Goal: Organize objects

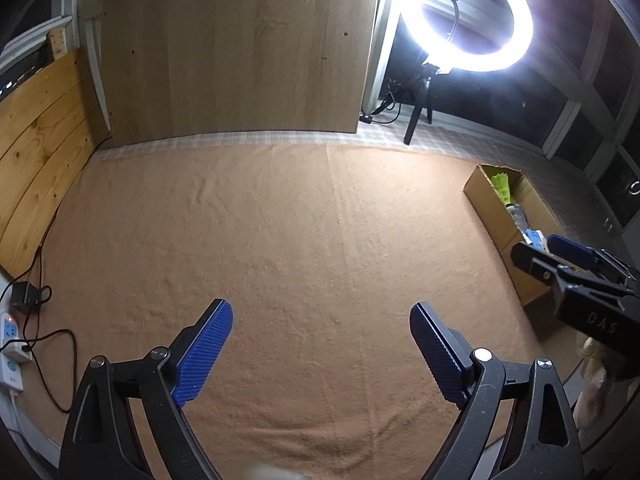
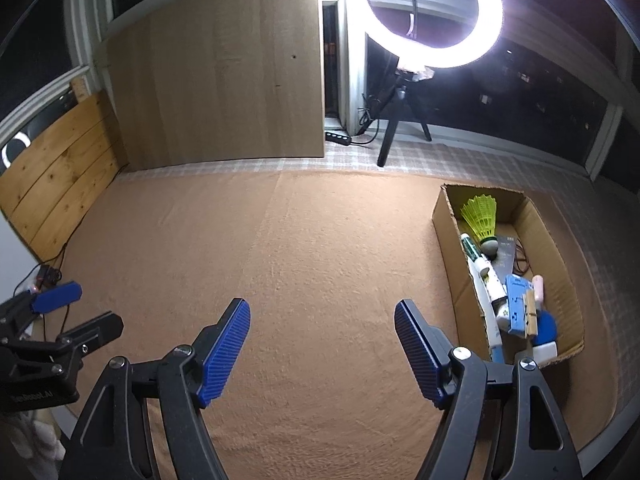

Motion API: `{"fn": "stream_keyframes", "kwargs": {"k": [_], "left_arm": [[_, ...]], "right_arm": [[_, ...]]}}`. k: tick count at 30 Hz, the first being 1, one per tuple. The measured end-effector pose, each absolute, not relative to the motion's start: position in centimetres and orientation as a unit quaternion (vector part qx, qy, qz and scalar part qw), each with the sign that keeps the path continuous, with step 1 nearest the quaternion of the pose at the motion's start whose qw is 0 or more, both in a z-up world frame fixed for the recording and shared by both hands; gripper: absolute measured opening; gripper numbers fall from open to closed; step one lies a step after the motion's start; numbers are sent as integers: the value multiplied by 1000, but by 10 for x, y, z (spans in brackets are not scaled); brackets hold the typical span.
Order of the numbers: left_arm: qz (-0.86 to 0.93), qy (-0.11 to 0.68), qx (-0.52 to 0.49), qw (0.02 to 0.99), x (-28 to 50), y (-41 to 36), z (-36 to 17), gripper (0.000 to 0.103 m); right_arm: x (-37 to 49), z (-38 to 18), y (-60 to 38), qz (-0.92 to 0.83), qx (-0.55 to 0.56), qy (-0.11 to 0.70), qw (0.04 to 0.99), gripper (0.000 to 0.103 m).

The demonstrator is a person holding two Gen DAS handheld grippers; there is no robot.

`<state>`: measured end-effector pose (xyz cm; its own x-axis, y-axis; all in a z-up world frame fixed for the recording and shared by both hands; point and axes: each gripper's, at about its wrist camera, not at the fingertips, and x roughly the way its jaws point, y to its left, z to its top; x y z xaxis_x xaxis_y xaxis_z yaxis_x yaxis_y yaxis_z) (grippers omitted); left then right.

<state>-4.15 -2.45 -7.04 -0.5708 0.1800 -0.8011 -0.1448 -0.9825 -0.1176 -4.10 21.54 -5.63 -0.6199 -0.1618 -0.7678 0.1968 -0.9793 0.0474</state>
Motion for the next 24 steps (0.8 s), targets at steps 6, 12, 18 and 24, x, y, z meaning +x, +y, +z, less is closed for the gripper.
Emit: {"fn": "stream_keyframes", "kwargs": {"k": [6,12,18,24], "left_arm": [[884,-22,-458,90,-44,-23,-77,94],[885,-22,-456,89,-44,-21,-77,96],[888,-22,-452,87,-42,-19,-73,96],[888,-19,-450,87,-41,-15,-70,96]], "right_arm": [[-41,-58,215,-900,426,18,87,71],[-40,-57,214,-900,427,23,85,71],[-39,-57,215,-900,428,24,84,71],[-38,-57,217,-900,428,20,85,71]]}}
